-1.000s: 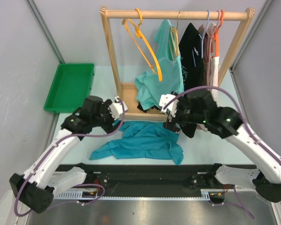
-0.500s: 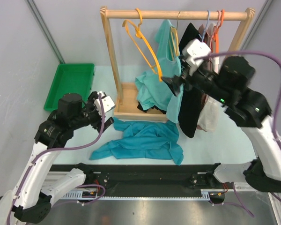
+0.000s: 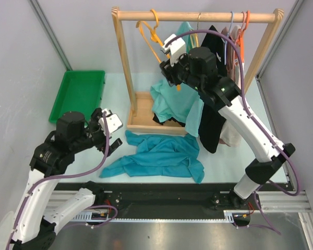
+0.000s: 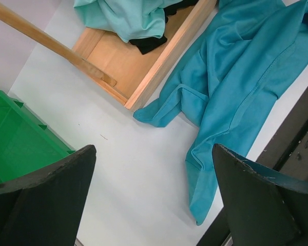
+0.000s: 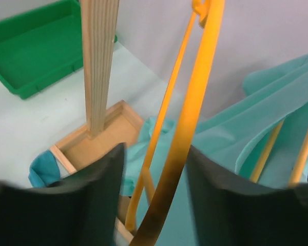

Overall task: Place the t-shirt on the hanger
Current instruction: Pick up the hanger from the clothesline, then place the T-shirt on the hanger.

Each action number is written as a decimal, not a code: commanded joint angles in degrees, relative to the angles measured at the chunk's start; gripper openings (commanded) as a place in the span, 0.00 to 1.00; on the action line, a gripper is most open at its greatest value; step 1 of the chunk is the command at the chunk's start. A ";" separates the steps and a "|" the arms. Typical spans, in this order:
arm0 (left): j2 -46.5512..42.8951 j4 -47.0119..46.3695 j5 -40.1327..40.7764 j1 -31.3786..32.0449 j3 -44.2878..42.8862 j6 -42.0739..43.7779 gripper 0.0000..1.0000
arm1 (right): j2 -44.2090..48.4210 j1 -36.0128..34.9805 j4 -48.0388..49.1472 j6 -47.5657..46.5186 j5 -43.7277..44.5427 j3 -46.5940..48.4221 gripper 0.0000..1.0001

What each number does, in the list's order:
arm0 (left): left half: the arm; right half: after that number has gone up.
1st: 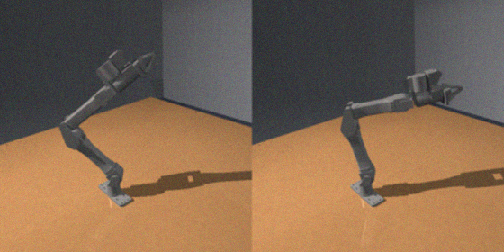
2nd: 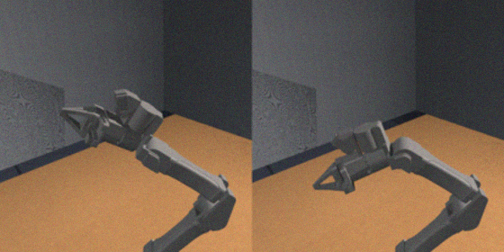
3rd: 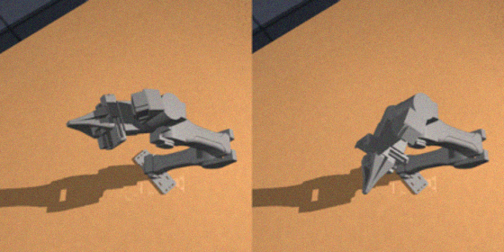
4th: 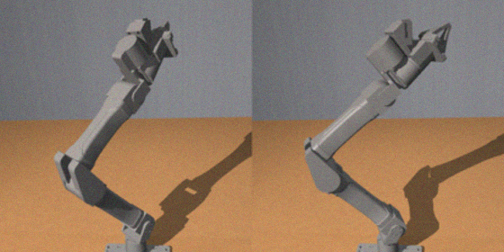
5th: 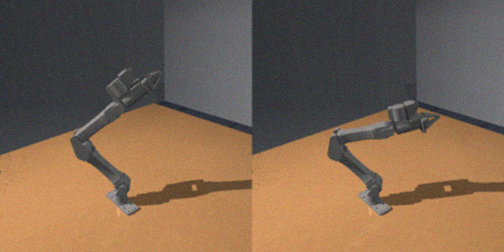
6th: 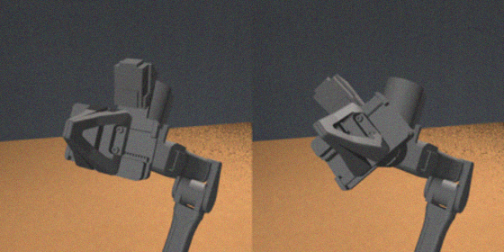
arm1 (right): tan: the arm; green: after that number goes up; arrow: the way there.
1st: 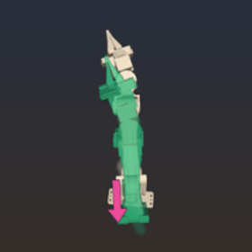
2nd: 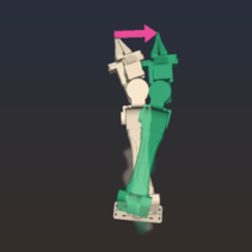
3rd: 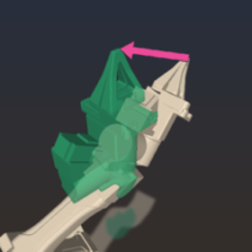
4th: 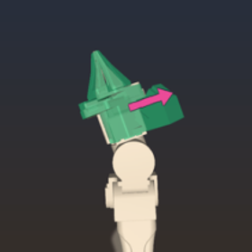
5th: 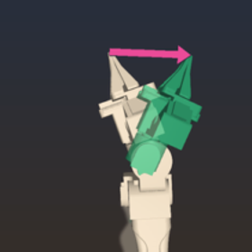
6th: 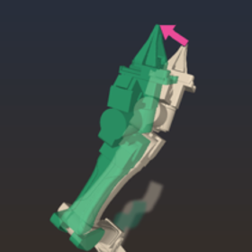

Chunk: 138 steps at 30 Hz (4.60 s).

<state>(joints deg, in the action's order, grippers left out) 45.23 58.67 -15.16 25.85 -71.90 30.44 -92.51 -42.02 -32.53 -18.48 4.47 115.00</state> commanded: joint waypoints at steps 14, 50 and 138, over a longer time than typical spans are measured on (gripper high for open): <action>-0.24 -1.46 2.32 -0.27 0.00 -1.61 1.00 | 1.97 2.38 4.32 9.34 -3.31 9.63 0.00; -2.79 -16.77 -22.02 4.29 16.35 12.54 0.87 | 43.12 3.00 -30.05 -14.39 -46.65 -35.63 0.00; 30.17 -16.93 -17.98 -2.38 18.90 22.74 0.00 | 29.49 -9.22 -16.25 -20.01 -8.51 -42.75 0.00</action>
<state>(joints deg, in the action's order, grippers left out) 73.71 39.75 -27.40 25.78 -50.39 56.66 -63.77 -51.53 -54.81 -36.56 -10.92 70.72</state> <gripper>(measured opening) 0.011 0.082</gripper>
